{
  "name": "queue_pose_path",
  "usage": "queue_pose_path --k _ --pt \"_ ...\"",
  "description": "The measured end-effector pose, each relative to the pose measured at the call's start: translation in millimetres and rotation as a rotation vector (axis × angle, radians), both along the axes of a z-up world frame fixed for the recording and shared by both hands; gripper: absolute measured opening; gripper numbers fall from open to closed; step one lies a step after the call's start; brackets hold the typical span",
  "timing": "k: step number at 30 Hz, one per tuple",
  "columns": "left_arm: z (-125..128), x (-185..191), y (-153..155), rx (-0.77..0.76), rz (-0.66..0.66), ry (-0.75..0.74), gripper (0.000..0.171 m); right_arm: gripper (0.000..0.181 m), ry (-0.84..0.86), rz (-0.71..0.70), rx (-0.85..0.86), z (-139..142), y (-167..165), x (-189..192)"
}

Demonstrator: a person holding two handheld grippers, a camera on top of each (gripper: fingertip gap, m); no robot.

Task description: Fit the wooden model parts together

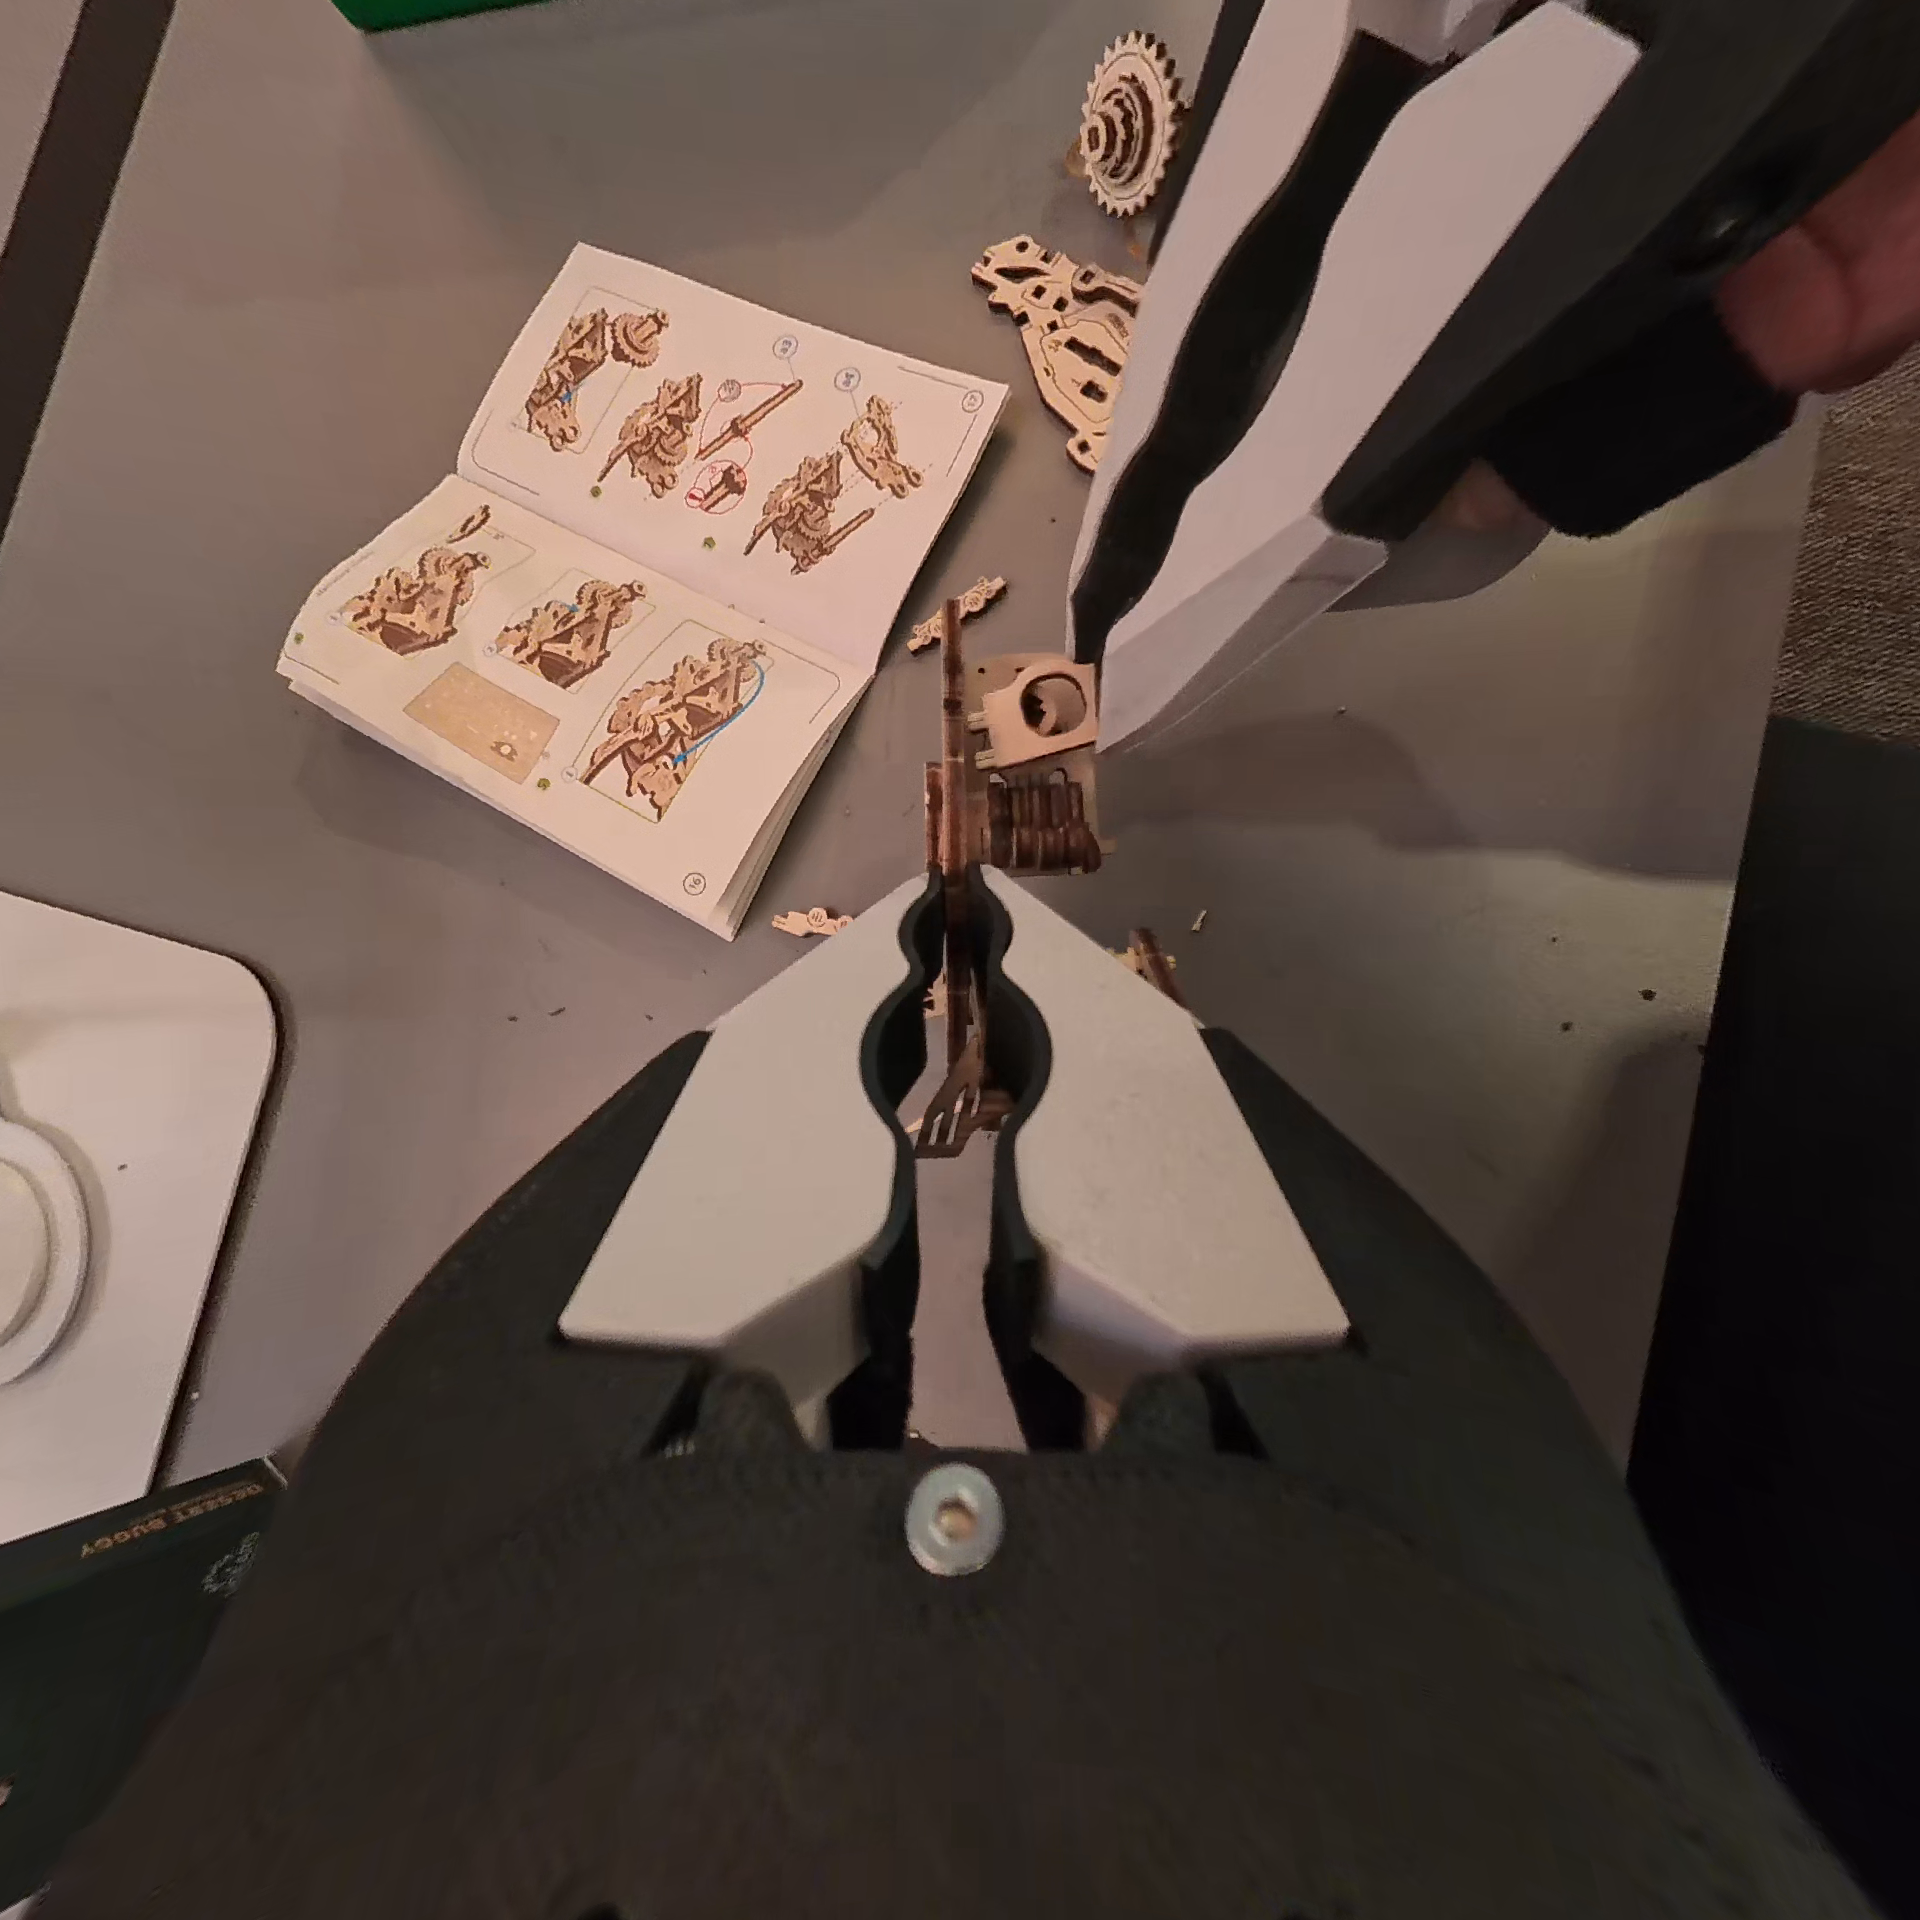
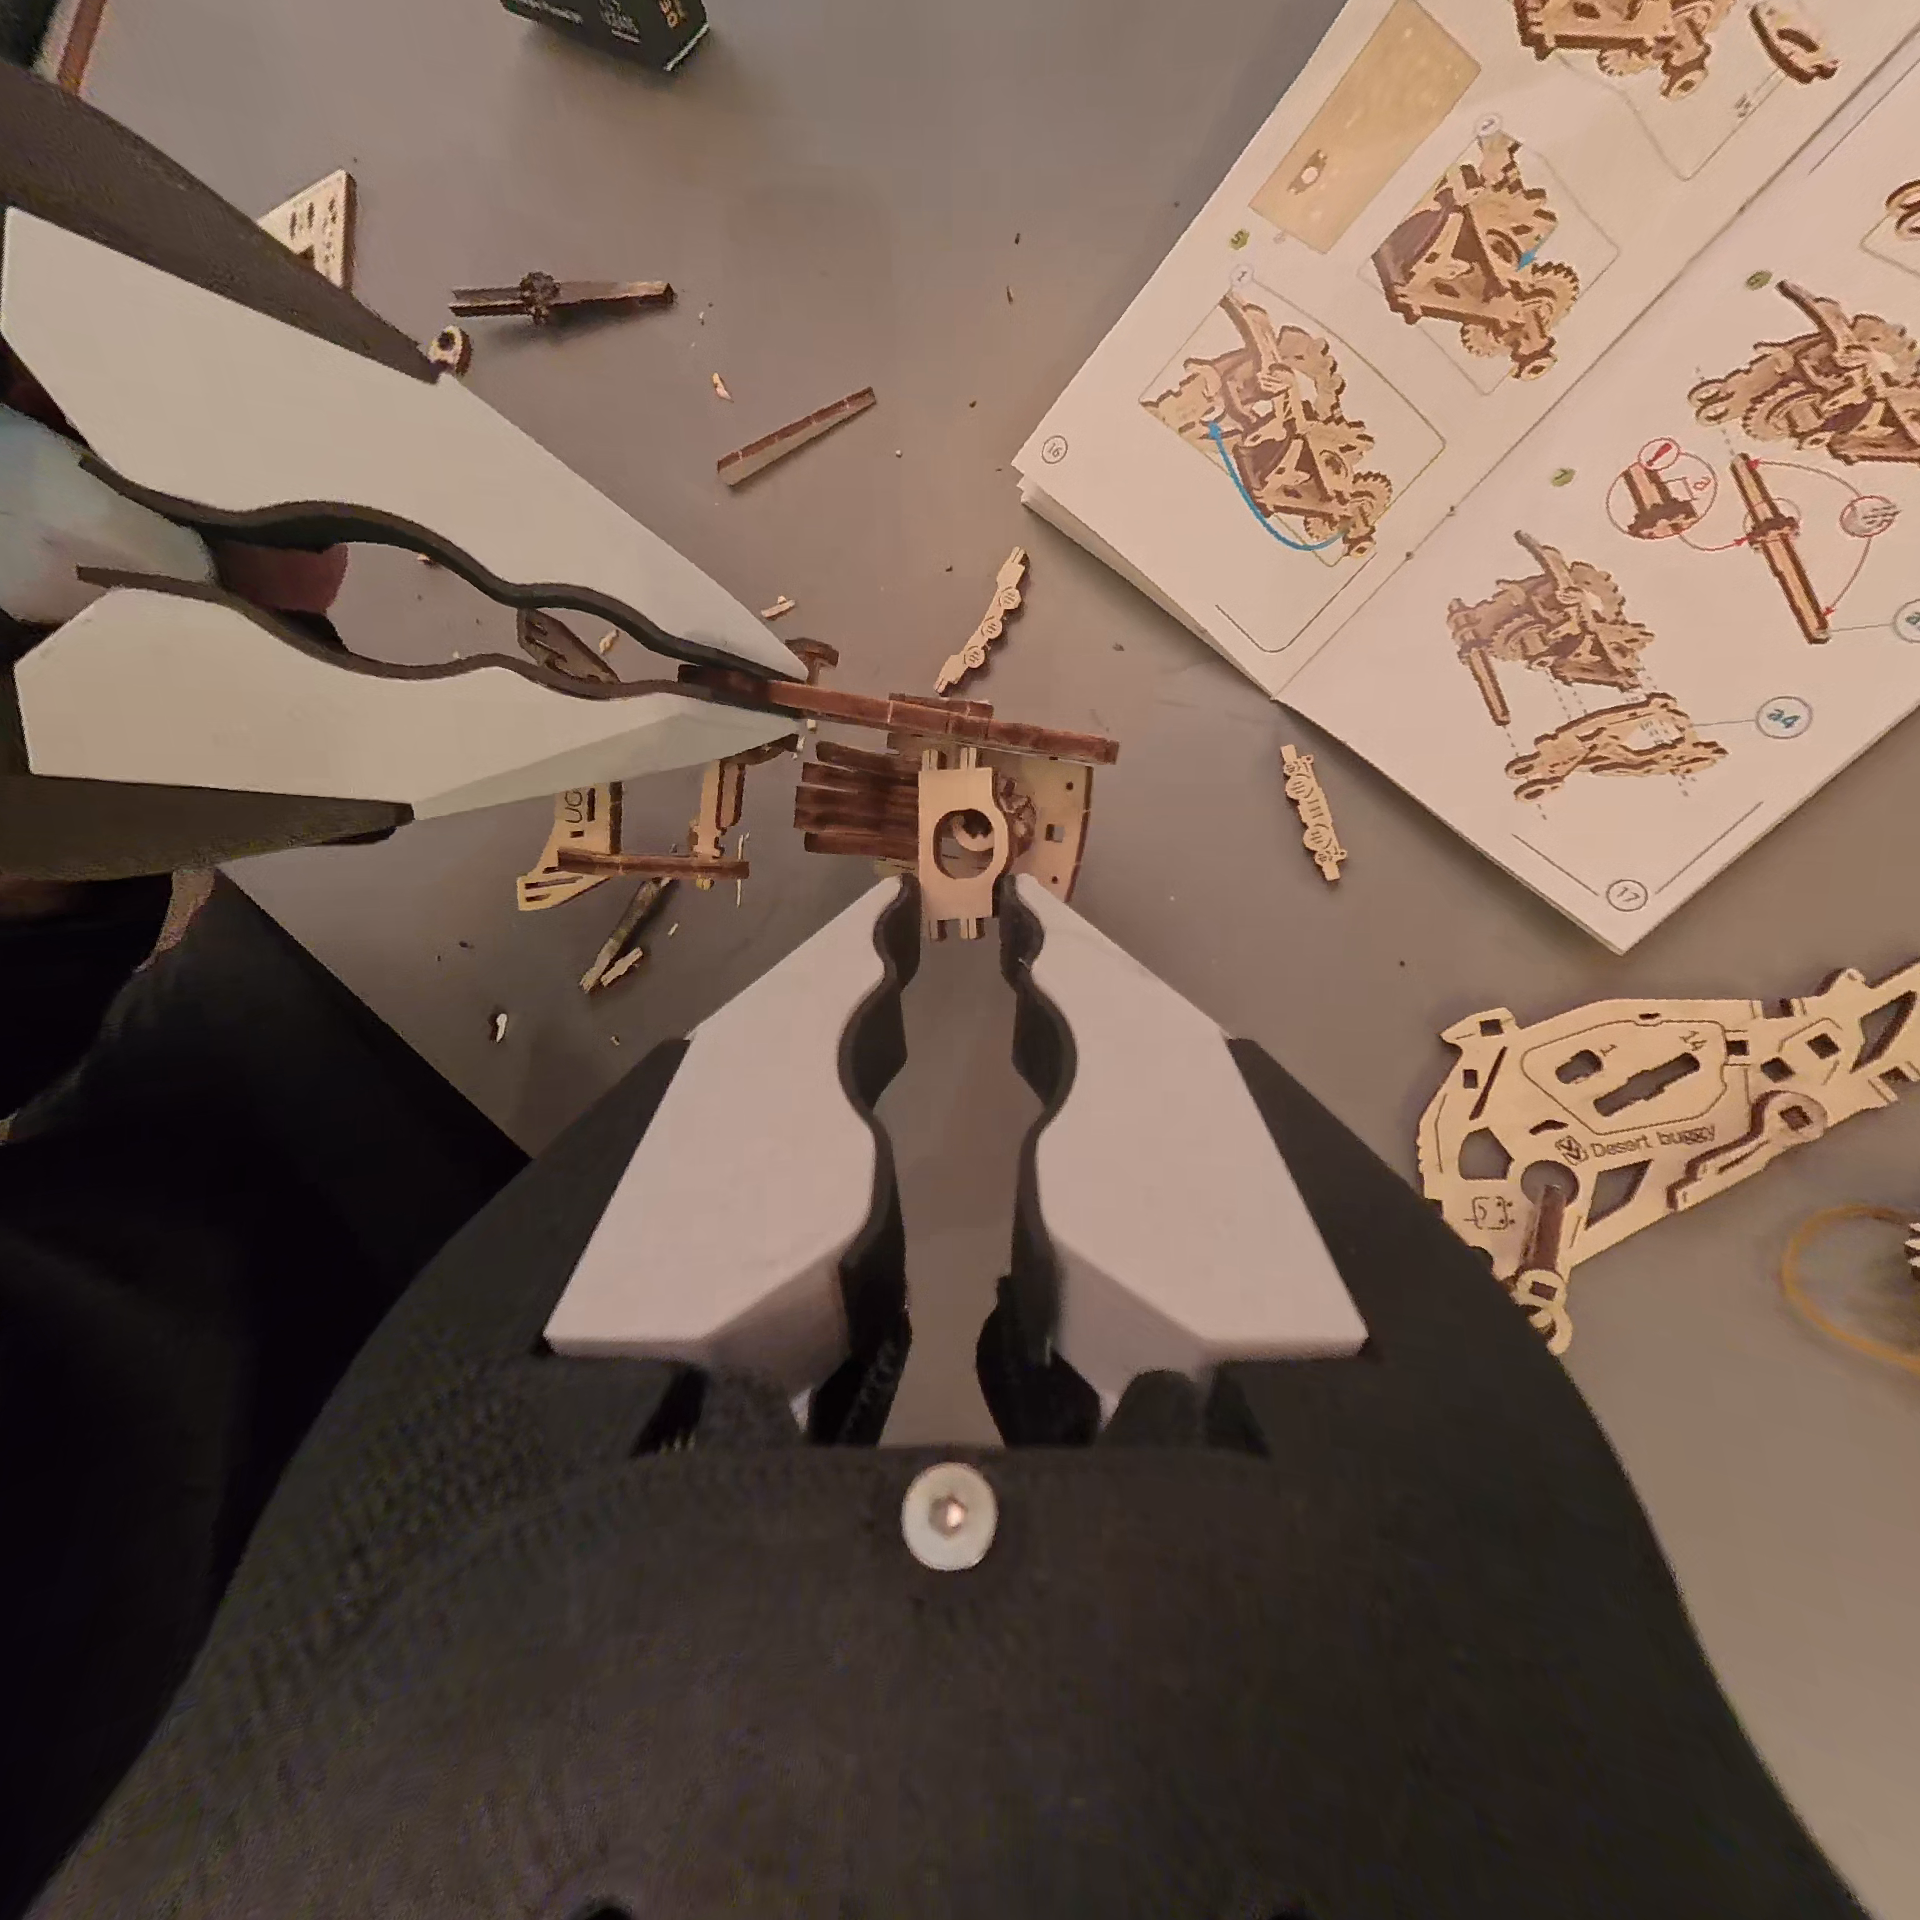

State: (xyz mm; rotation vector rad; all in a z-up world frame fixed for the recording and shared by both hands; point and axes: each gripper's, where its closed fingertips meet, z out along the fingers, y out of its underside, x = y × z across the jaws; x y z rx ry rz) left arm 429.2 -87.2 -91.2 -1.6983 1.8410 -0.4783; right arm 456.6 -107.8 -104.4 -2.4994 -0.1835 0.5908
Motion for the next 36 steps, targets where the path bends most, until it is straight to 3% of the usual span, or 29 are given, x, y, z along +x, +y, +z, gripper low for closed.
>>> queue_pose_path --k 22,36 --pt "17.4 7.6 7.9 0.013 0.025 -0.075 0.000 0.012 -0.045 -0.012 0.118 14.9 9.1 6.3" --pt "22.7 15.4 9.2 0.154 0.022 -0.063 0.000 0.012 -0.045 -0.035 0.038 16.8 7.5 14.1"
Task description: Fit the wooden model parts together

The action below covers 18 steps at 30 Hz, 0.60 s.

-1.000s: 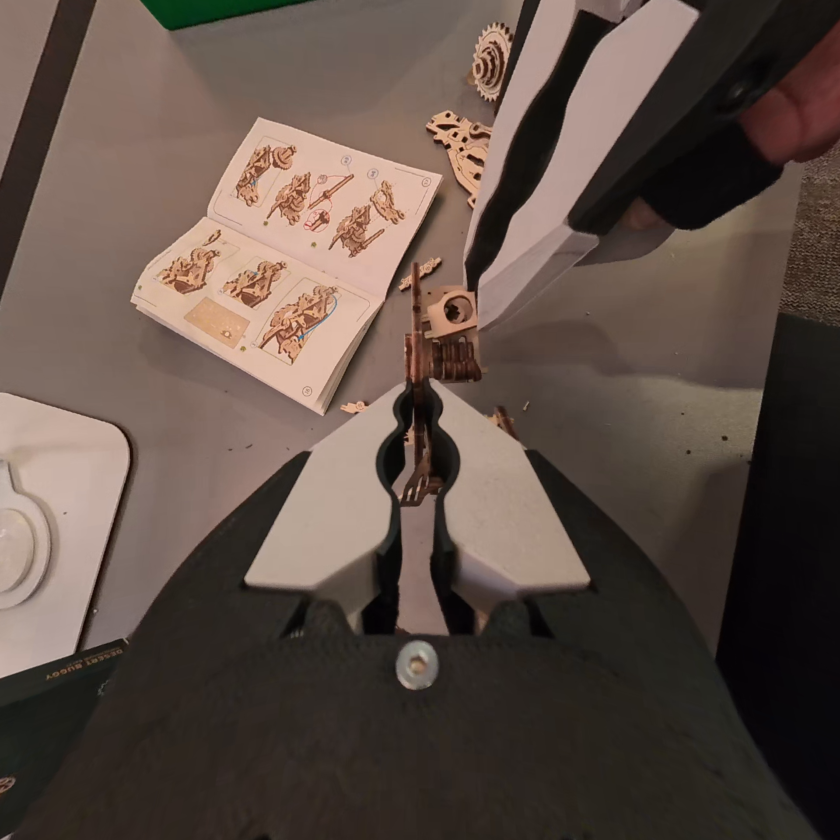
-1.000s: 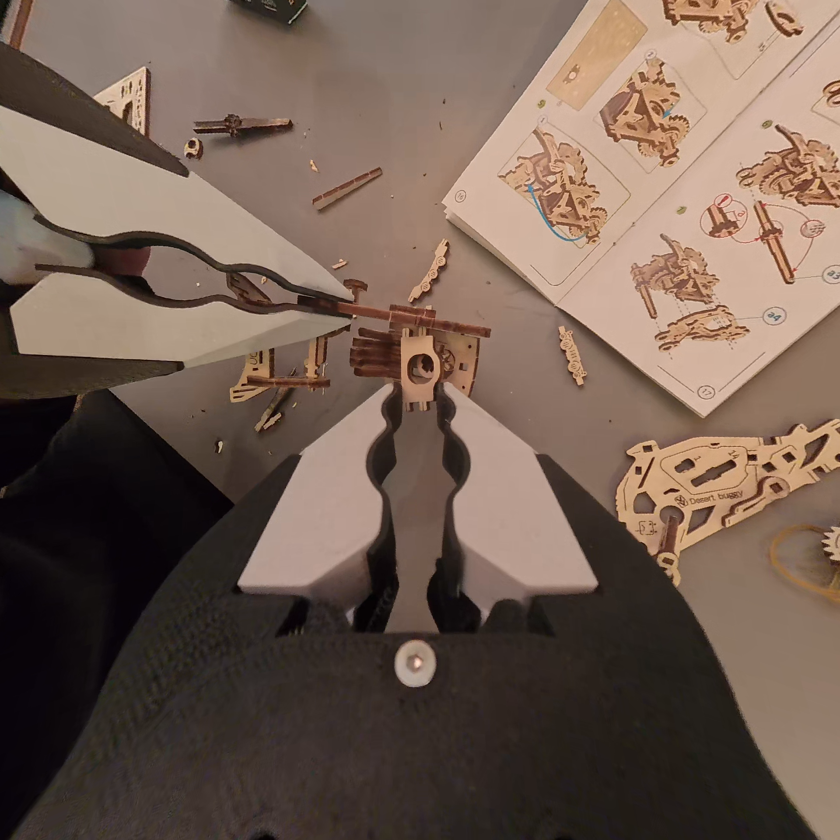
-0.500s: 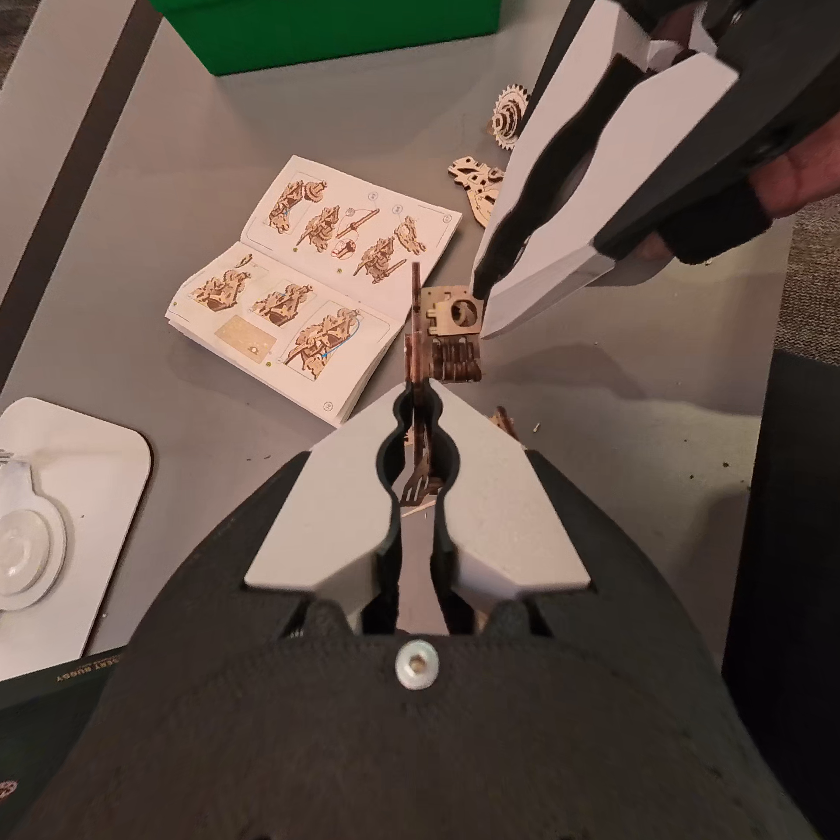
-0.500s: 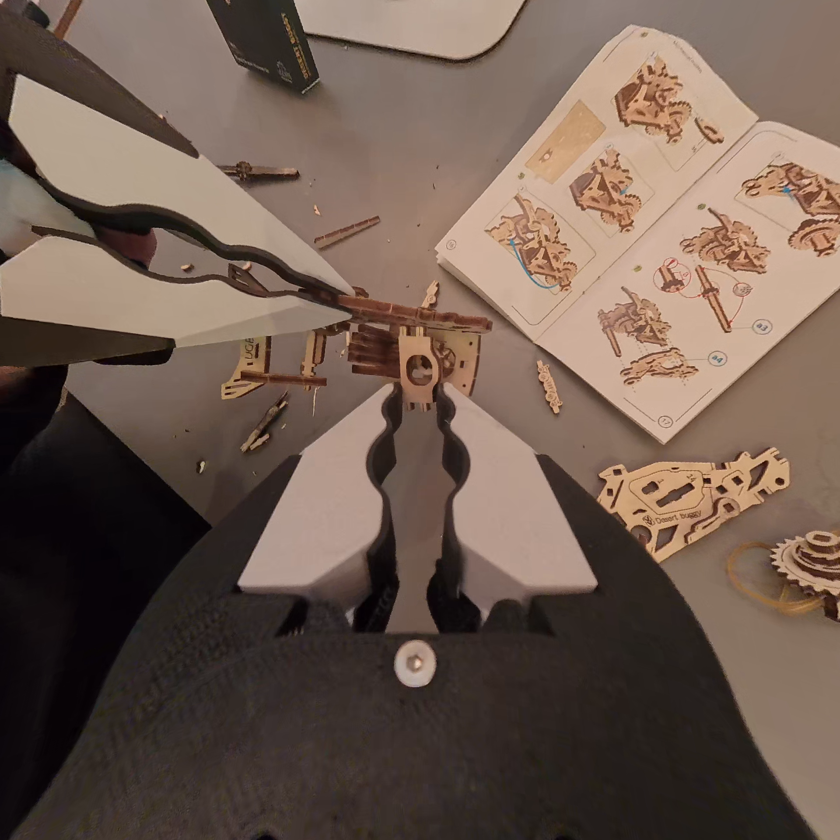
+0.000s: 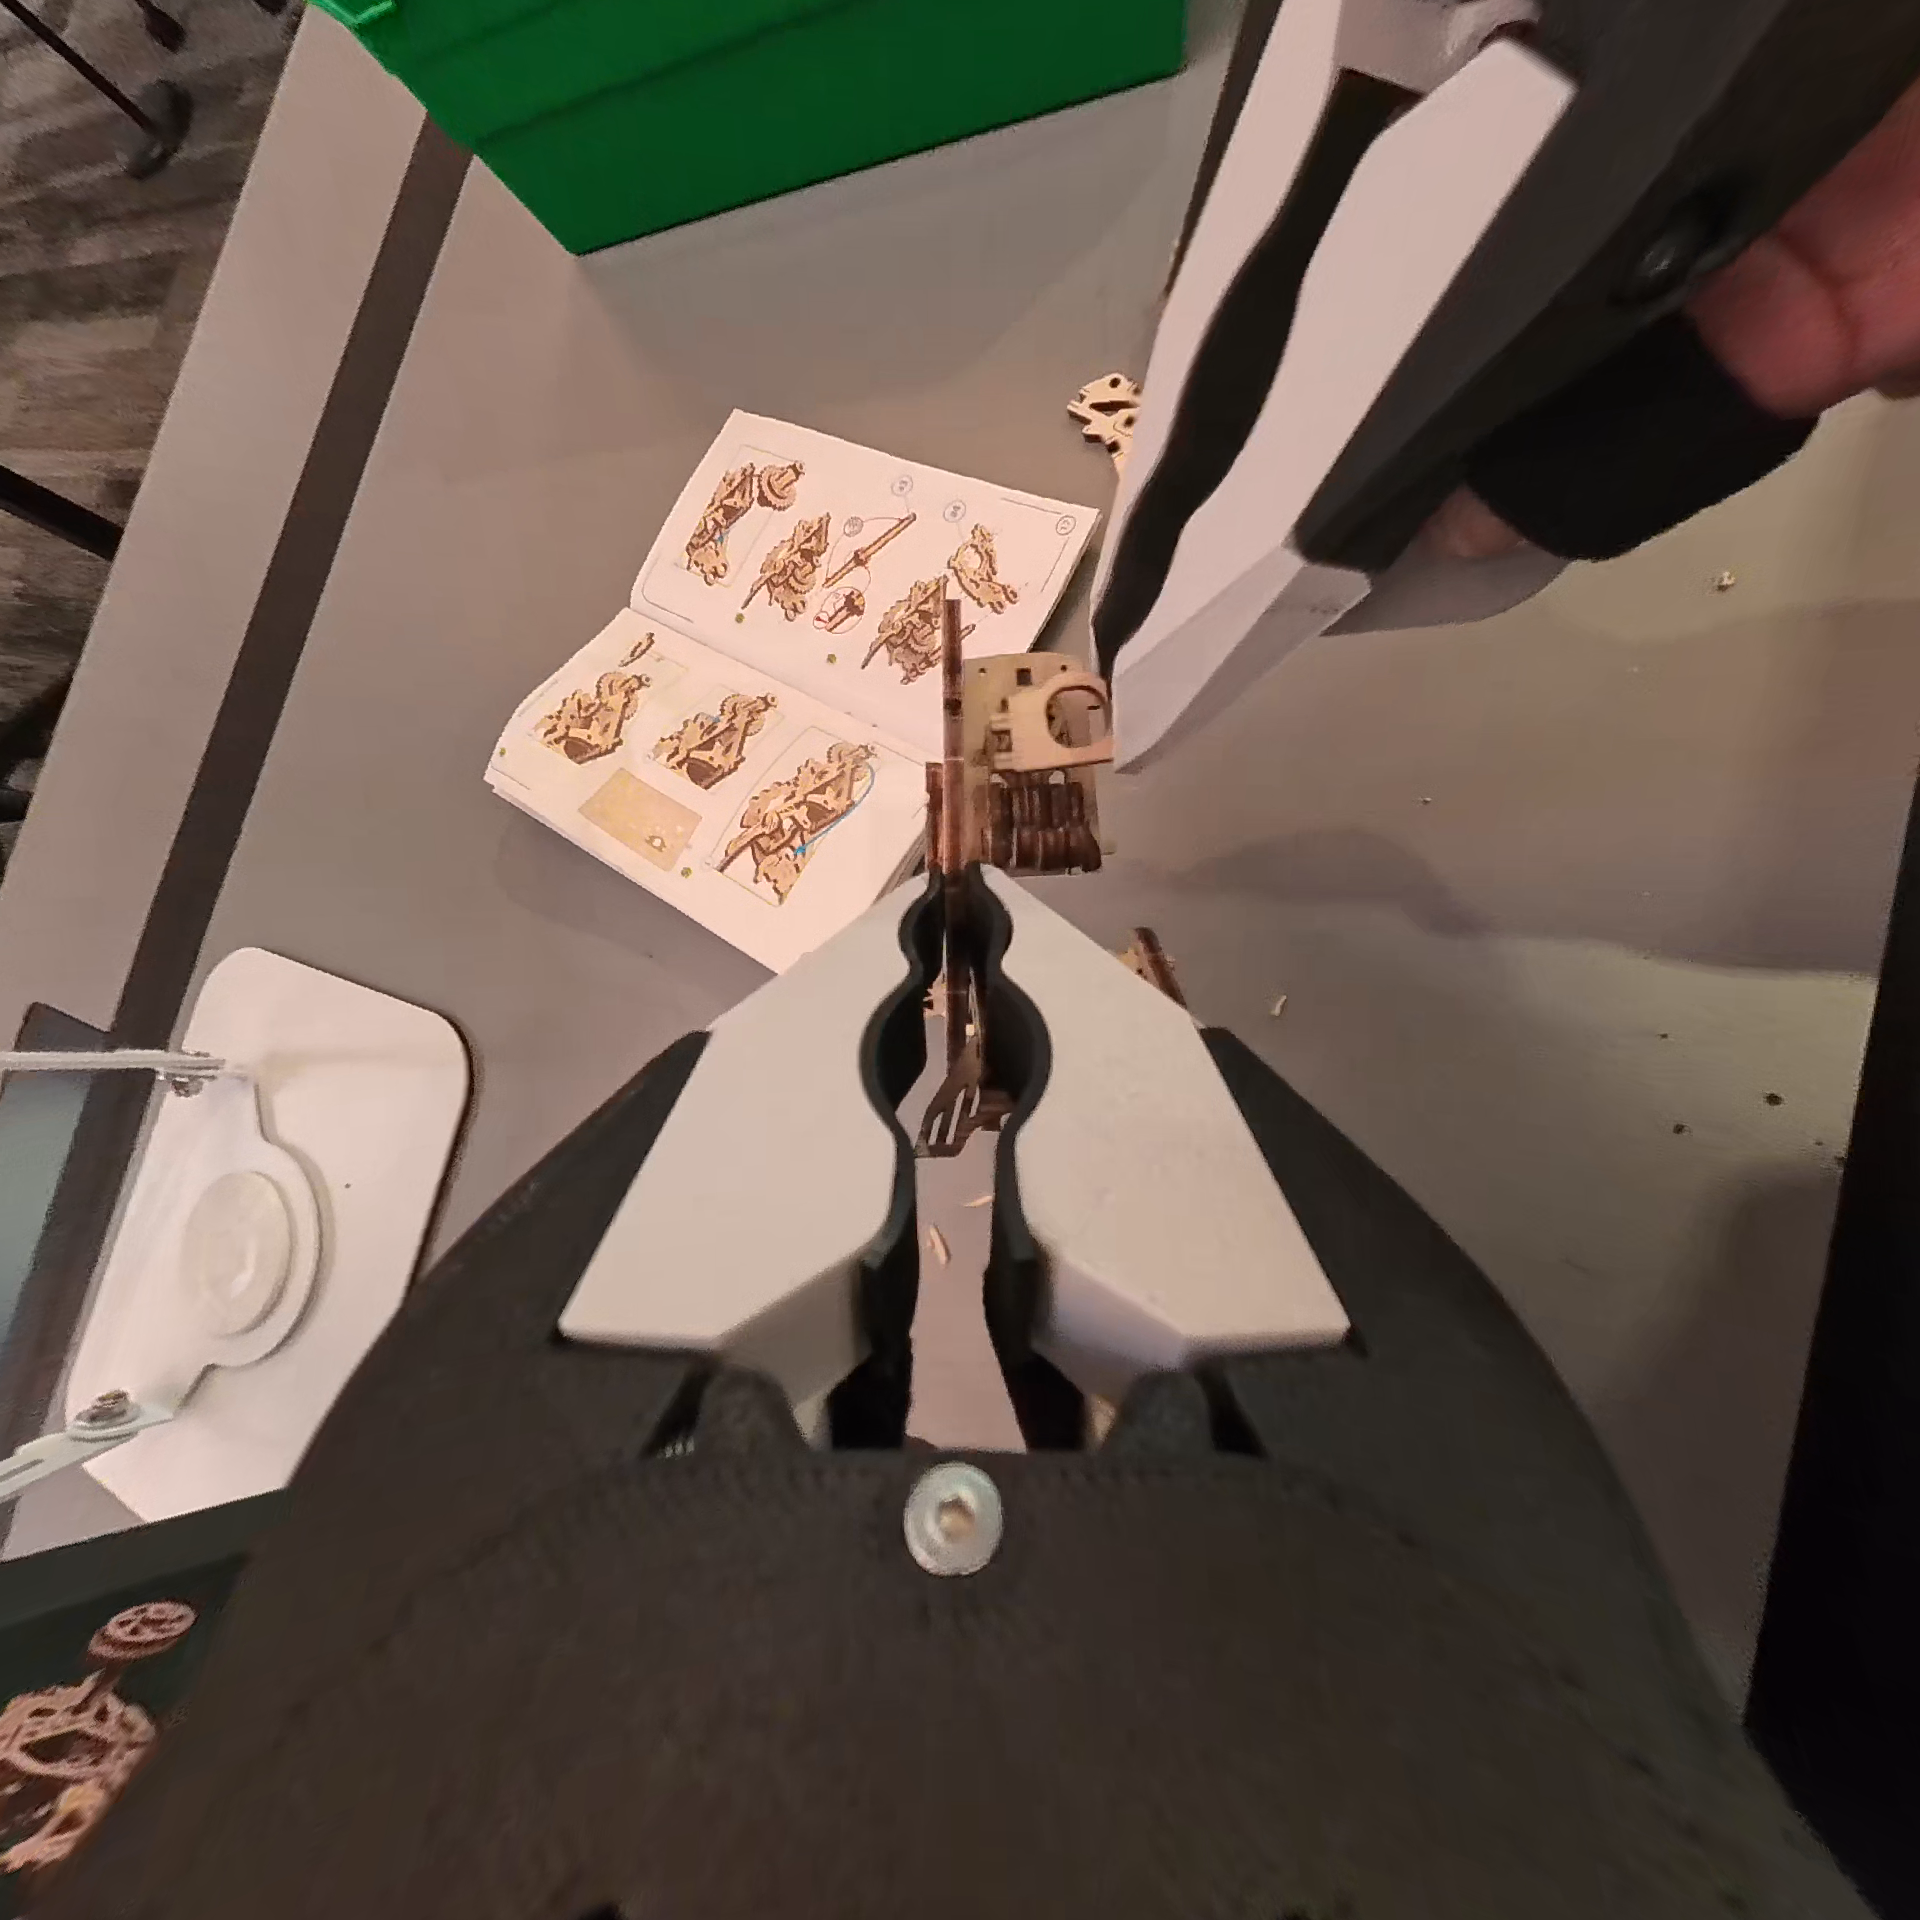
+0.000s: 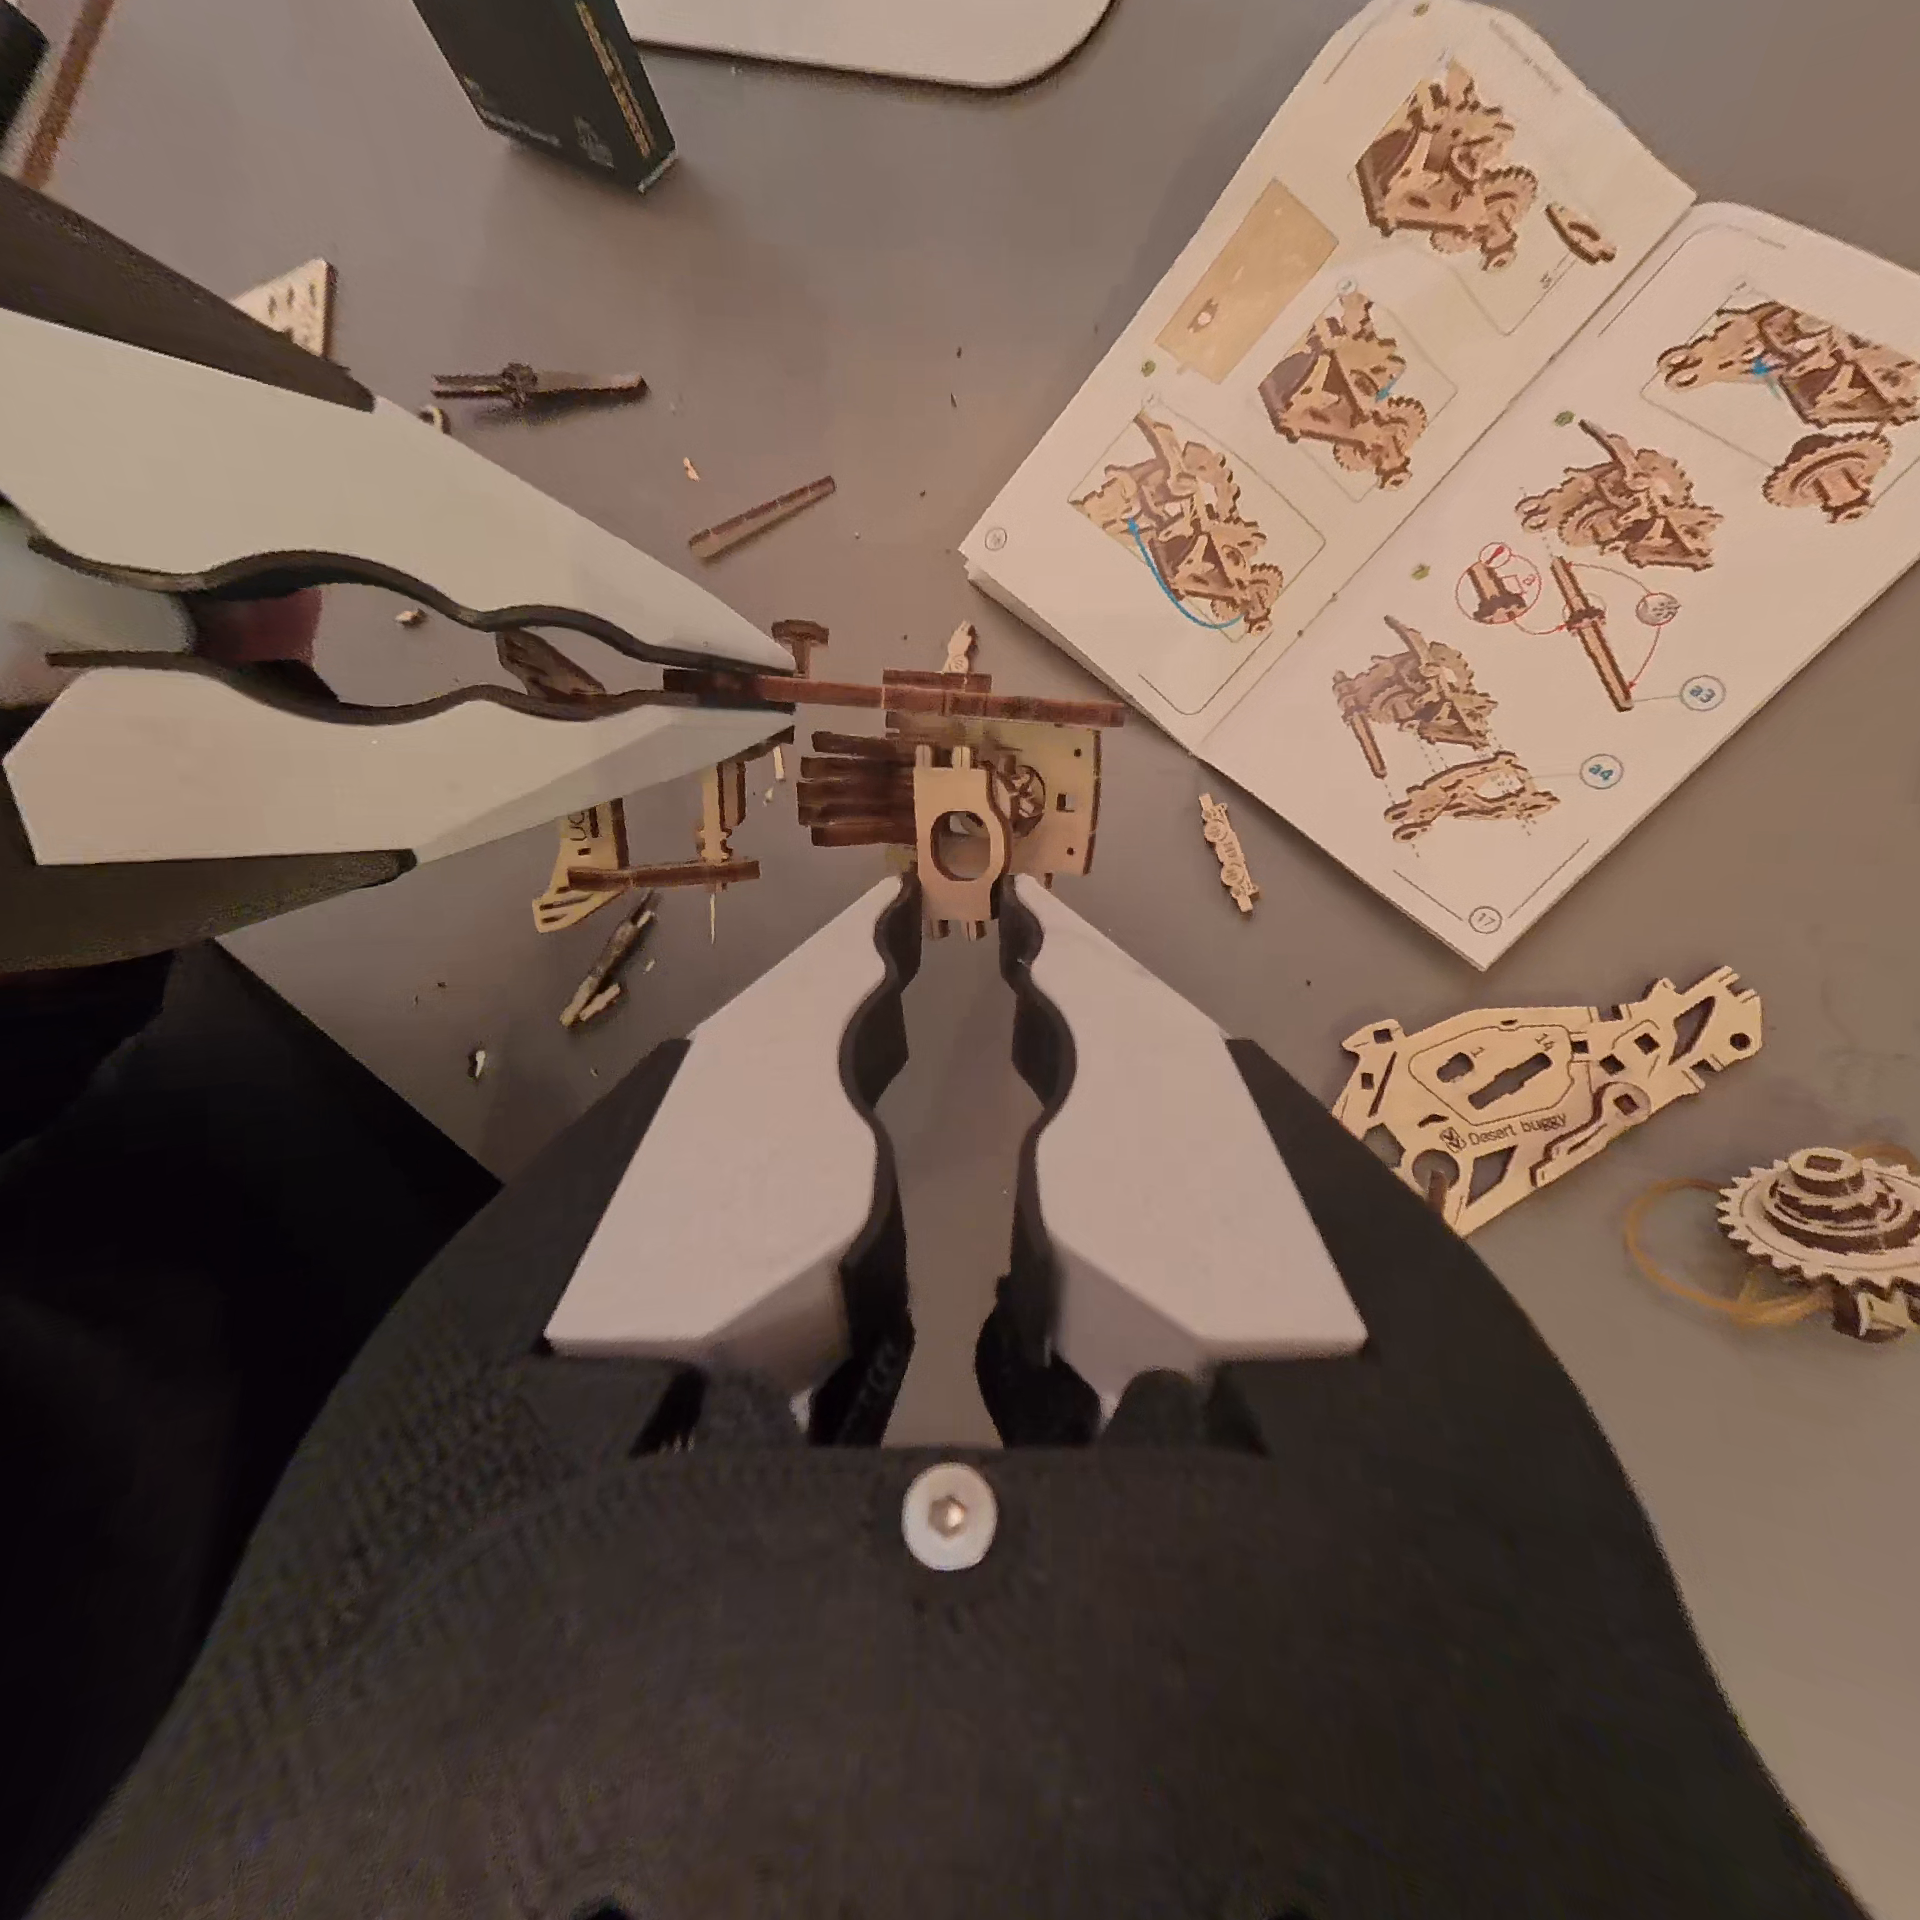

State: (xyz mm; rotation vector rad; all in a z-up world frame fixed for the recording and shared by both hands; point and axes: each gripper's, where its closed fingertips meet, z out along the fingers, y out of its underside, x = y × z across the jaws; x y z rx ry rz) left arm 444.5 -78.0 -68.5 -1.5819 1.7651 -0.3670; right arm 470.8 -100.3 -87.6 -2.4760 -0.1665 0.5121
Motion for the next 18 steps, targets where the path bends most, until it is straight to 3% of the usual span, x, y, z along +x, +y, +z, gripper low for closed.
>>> queue_pose_path --k 18 --pt "-3.8 7.9 -2.3 0.111 -0.039 0.030 0.001 0.011 -0.032 0.035 -0.176 -3.1 0.4 8.2"
